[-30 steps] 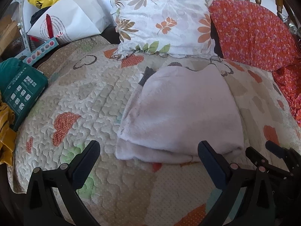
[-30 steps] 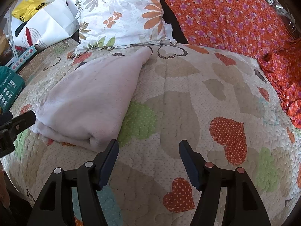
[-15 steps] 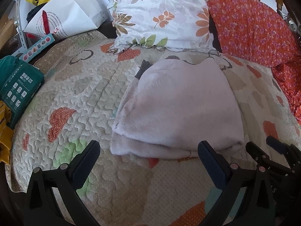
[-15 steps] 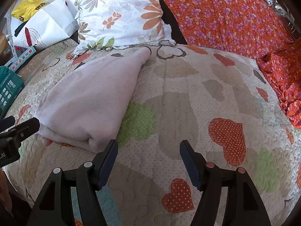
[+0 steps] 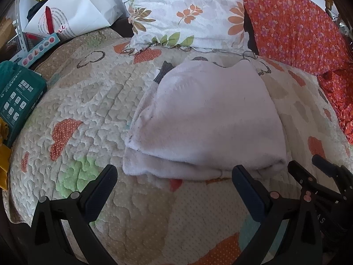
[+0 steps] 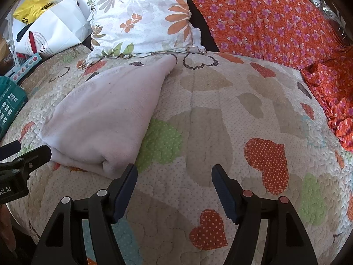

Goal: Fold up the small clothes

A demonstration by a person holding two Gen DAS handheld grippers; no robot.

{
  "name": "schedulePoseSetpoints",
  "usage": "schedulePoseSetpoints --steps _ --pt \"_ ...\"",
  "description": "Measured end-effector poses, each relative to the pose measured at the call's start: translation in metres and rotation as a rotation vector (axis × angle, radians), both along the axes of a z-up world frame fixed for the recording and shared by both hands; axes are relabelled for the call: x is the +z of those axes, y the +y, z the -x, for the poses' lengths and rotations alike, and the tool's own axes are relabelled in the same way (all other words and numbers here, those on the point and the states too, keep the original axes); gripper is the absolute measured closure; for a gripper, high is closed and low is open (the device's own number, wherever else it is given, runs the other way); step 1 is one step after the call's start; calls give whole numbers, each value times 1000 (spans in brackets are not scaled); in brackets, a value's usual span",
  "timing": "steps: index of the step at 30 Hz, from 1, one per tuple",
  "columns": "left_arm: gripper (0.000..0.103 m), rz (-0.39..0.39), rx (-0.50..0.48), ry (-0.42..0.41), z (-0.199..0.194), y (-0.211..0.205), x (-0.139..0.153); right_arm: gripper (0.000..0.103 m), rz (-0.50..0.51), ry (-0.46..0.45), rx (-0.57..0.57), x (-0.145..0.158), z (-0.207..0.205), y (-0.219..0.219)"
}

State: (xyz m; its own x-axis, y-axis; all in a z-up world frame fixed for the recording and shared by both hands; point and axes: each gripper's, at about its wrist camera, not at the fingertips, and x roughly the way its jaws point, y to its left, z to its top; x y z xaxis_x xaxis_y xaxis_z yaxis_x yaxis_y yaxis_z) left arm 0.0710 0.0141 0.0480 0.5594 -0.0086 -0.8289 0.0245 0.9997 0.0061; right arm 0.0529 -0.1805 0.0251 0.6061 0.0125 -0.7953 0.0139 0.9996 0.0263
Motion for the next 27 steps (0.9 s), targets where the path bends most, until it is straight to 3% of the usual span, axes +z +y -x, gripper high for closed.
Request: schedulePoseSetpoints --steps 27 --pt "0 0 -6 47 -1 1 -12 26 4 13 -7 -5 -2 -2"
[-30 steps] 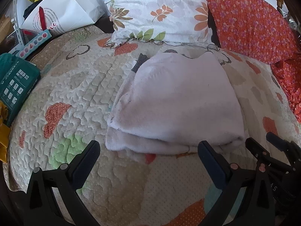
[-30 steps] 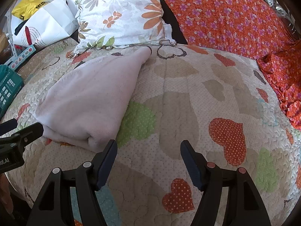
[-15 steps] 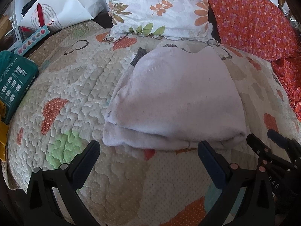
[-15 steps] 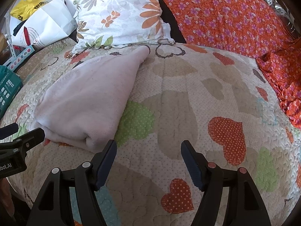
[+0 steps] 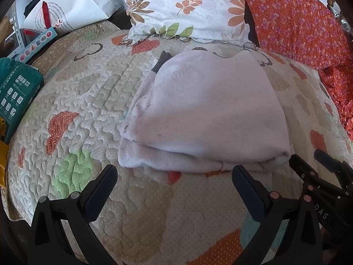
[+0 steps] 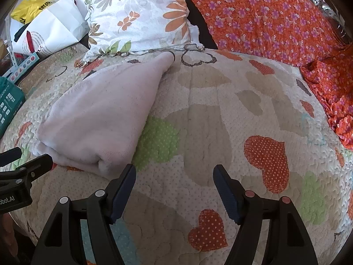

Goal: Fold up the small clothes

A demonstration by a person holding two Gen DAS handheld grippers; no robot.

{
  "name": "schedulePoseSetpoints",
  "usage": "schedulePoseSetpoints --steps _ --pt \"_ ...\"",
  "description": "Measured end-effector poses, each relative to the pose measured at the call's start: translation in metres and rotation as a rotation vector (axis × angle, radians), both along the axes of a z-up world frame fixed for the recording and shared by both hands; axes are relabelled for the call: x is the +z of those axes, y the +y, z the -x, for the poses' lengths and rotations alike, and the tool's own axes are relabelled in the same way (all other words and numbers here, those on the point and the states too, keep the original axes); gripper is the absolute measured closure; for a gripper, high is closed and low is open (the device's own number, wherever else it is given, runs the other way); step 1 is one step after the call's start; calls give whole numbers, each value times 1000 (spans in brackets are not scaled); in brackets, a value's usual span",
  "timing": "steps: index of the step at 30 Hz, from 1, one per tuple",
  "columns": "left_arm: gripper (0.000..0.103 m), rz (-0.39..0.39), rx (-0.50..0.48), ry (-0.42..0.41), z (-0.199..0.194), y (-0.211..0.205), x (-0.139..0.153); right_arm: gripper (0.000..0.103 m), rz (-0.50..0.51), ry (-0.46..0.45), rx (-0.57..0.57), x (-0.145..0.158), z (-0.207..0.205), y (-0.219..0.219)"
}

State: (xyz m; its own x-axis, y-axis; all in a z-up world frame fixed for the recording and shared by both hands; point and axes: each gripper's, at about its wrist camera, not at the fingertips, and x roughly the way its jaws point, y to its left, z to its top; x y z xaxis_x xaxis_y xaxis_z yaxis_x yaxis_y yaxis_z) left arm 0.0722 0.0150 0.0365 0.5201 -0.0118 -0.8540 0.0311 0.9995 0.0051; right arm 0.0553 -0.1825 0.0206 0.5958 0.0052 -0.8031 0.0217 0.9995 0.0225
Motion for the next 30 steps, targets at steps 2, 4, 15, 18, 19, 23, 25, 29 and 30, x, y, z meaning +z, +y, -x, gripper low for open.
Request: schedulePoseSetpoints --steps 2,4,15,18,19,23,25,29,30 --pt "0 1 1 2 0 0 -1 26 0 0 0 0 0 0" --pt "0 3 1 6 0 0 -1 26 0 0 -1 0 1 1" --pt "0 -3 -1 10 0 -1 -3 25 0 -1 0 0 0 0" --pt "0 -1 -2 11 0 -1 -3 25 -1 -1 -3 0 0 0" --pt "0 -1 -2 12 0 -1 -3 25 -1 0 -3 0 0 0" --pt "0 0 -7 20 0 -2 -5 25 -3 5 -3 -1 -1 0" --pt "0 -3 -9 20 0 -2 -5 24 -4 6 -5 -1 0 -1" --pt "0 -5 -15 19 1 -4 -5 24 -4 6 -8 -1 0 0" --pt "0 -4 -16 21 1 -4 -6 24 -5 6 -7 -1 0 0"
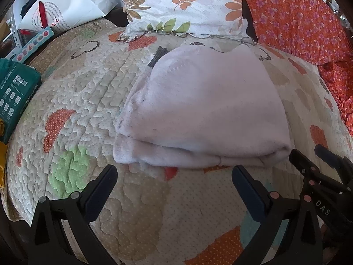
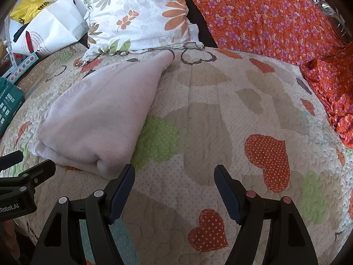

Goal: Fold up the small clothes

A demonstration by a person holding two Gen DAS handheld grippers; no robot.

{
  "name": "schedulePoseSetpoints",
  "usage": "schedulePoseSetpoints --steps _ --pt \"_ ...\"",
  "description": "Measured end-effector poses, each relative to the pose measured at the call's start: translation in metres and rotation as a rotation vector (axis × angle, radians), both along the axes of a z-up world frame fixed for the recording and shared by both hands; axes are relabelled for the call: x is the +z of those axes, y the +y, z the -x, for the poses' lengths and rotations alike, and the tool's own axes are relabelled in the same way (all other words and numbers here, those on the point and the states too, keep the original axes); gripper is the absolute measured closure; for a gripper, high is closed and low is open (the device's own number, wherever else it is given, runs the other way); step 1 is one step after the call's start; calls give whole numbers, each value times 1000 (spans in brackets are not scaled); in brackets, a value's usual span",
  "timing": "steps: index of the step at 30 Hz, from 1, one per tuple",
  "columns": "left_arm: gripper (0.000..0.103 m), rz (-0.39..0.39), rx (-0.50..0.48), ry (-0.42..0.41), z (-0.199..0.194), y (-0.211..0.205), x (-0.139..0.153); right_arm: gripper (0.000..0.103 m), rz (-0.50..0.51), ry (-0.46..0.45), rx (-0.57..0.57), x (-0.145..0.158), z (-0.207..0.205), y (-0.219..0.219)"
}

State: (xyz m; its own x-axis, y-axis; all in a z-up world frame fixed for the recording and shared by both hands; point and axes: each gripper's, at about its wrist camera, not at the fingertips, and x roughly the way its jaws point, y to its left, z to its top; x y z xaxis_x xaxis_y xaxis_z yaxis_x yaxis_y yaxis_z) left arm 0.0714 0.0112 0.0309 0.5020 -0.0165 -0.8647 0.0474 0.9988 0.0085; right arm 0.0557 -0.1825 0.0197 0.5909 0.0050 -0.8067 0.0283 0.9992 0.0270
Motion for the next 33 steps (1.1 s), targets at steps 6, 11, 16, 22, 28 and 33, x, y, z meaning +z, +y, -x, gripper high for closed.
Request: schedulePoseSetpoints --steps 6,11,16,22,28,33 --pt "0 3 -10 4 0 -2 -1 24 -1 -12 -14 3 0 0" --pt "0 3 -17 7 1 -4 -2 24 -7 -9 -29 3 1 -2" --pt "0 15 -19 19 1 -4 -4 24 -7 -7 -31 3 1 -1" --pt "0 29 -29 15 1 -5 -4 24 15 -12 -28 3 1 1" --pt "0 36 -39 7 2 -7 -4 24 45 -13 -28 4 2 3" --pt "0 34 -56 20 3 -12 -8 24 97 -6 -42 4 1 5"
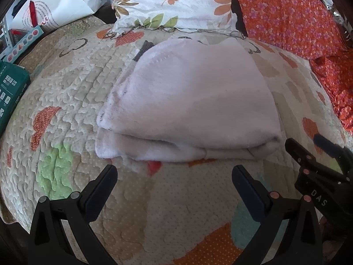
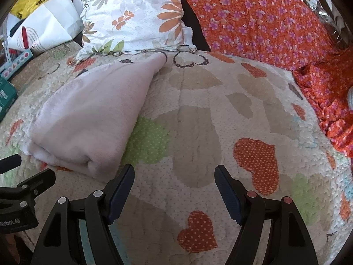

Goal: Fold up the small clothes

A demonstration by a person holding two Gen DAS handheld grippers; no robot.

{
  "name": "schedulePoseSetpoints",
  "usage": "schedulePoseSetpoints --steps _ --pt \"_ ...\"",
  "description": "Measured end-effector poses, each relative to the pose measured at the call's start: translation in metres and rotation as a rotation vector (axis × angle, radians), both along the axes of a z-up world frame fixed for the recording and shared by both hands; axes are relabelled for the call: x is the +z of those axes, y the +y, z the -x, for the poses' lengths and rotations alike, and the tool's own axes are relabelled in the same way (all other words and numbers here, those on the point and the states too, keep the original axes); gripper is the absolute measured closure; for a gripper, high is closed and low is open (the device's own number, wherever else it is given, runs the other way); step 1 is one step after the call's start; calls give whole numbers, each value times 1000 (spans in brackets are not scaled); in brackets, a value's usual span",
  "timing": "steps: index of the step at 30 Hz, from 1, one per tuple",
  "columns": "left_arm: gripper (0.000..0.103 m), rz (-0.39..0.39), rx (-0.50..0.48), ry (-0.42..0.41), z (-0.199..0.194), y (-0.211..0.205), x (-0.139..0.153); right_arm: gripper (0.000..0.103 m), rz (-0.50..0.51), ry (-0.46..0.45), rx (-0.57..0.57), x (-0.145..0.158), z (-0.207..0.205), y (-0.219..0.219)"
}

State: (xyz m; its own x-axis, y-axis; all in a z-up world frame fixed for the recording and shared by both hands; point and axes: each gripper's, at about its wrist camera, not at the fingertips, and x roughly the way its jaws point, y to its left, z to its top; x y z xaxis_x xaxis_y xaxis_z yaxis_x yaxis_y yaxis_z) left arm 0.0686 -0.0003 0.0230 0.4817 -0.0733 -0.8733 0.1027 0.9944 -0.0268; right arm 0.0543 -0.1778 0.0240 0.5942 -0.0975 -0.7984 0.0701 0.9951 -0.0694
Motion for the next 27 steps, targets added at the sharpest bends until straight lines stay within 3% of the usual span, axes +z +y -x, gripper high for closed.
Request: schedulePoseSetpoints --steps 15,27 --pt "0 -78 1 -55 10 -7 4 23 41 -28 -15 13 10 -1" --pt "0 -70 -2 -59 13 -6 5 23 54 -49 -19 19 16 1"
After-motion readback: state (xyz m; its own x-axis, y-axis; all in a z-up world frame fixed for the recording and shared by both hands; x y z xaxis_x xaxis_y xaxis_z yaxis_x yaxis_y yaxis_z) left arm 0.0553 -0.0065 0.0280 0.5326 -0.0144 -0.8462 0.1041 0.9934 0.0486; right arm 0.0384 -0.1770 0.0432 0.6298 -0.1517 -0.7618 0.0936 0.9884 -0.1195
